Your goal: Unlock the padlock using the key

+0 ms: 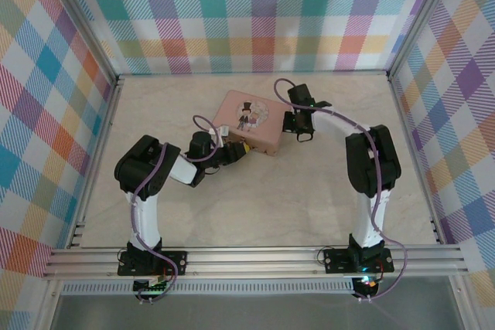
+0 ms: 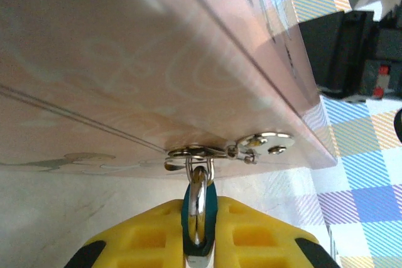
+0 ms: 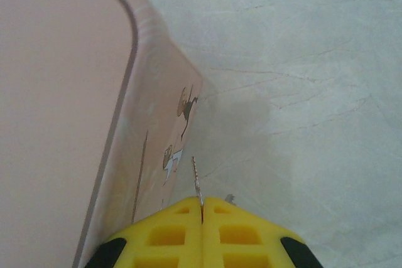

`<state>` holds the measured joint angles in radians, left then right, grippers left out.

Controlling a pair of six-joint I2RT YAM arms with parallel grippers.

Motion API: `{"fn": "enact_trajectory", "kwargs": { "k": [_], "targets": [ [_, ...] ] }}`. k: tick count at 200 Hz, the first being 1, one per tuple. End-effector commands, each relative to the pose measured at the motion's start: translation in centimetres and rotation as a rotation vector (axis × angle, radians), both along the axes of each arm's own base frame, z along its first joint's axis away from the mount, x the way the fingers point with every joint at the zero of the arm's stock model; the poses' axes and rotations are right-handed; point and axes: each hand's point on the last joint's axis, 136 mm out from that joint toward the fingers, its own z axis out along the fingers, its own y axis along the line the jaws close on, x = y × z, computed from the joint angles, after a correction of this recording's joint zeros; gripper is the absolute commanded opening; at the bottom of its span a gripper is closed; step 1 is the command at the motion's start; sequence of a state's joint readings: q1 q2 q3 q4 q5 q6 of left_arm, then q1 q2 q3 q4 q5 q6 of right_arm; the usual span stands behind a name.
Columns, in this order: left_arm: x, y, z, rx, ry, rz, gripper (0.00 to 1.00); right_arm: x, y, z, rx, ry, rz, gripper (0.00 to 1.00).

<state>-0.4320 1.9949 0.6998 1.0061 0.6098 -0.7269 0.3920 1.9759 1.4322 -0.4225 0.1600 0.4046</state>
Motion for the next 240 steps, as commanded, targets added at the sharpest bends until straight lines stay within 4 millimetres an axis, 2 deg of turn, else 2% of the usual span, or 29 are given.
{"fn": "enact_trajectory", "kwargs": {
  "k": [1, 31, 70, 96, 113, 141, 170, 194, 240],
  "targets": [
    [-5.9, -1.4, -4.0, 0.054, 0.211, -0.15, 0.14, 2.1, 1.4, 1.5, 0.031, -0.061, 0.046, 0.0],
    [-8.1, -2.7, -4.5, 0.085, 0.236, -0.207, 0.16, 2.9, 3.6, 2.5, 0.107, -0.099, 0.14, 0.0],
    [-9.6, -4.1, -4.8, 0.094, 0.266, -0.27, 0.16, 3.3, 7.1, 3.2, 0.197, -0.126, 0.325, 0.0],
    [-10.2, -4.9, -4.7, 0.095, 0.275, -0.306, 0.16, 3.5, 8.0, 3.4, 0.21, -0.129, 0.392, 0.0],
    [-10.3, -5.0, -4.6, 0.096, 0.278, -0.312, 0.16, 3.5, 7.9, 3.5, 0.202, -0.124, 0.391, 0.0],
    [-9.7, -5.0, -4.3, 0.106, 0.26, -0.291, 0.16, 2.8, 6.8, 3.6, 0.166, -0.121, 0.357, 0.0],
    [-7.8, -3.8, -4.5, 0.101, 0.246, -0.215, 0.16, 1.3, 6.0, 3.8, 0.161, -0.125, 0.35, 0.0],
    [-5.8, -3.0, -3.6, 0.067, 0.205, -0.156, 0.2, 0.5, 5.6, 3.4, 0.161, -0.117, 0.341, 0.0],
    [-3.4, -3.2, -1.3, 0.025, 0.115, -0.133, 0.28, -0.2, 6.1, 2.4, 0.181, -0.097, 0.343, 0.0]
  ]
}}
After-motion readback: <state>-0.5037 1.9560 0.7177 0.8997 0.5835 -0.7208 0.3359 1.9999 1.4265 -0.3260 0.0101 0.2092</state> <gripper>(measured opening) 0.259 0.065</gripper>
